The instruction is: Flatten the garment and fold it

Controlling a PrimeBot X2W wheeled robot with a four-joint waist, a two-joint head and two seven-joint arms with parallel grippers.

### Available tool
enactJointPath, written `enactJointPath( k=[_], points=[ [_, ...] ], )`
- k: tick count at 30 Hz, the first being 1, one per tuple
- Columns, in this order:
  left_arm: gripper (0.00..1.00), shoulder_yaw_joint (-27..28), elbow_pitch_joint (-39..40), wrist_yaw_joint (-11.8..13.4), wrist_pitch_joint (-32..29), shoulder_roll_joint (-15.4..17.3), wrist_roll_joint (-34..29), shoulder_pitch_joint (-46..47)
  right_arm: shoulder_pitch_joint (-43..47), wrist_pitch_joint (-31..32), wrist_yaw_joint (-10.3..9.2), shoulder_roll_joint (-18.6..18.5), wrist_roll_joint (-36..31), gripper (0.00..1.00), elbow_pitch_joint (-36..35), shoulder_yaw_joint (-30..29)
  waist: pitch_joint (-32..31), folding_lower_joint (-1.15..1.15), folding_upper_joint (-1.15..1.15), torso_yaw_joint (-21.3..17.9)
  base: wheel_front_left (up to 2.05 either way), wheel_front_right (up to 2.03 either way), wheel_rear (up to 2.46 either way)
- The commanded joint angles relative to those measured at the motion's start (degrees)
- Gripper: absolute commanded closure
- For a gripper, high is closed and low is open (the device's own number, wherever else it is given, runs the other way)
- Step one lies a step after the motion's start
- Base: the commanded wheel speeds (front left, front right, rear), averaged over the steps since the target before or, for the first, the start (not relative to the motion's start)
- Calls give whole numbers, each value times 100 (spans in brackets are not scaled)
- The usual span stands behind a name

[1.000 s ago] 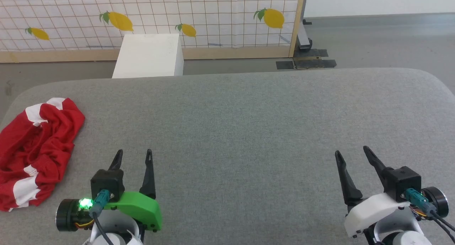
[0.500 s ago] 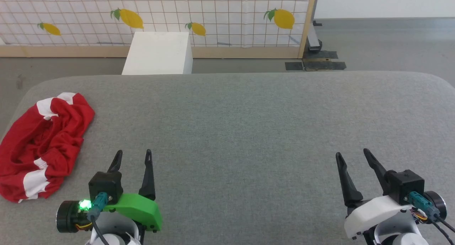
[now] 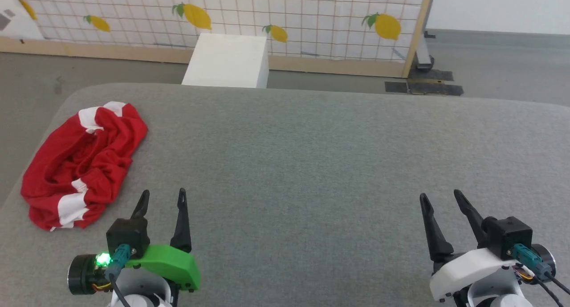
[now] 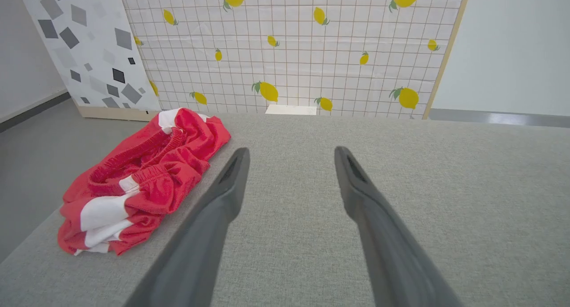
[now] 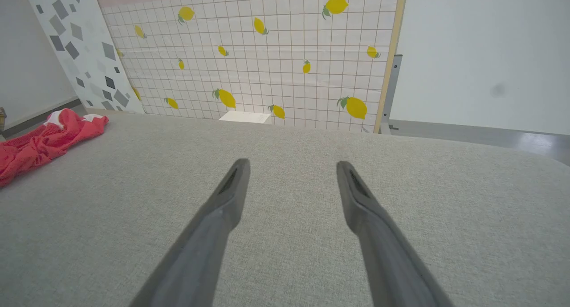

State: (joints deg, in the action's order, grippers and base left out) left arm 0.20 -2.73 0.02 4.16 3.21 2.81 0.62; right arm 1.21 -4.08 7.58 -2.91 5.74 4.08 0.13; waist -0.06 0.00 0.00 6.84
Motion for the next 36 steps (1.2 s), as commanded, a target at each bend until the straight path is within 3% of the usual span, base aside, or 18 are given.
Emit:
enactJointPath(
  k=[1,36],
  points=[
    [0,27,-14,-29,59,-10,74,-92,40,-61,-3,1,85,0,45,19,6,0,0,116,0,0,0],
    [0,210,-208,-7,497,-20,332,-221,-9,-502,-5,2,581,0,503,254,58,0,0,1448,0,0,0]
  ],
)
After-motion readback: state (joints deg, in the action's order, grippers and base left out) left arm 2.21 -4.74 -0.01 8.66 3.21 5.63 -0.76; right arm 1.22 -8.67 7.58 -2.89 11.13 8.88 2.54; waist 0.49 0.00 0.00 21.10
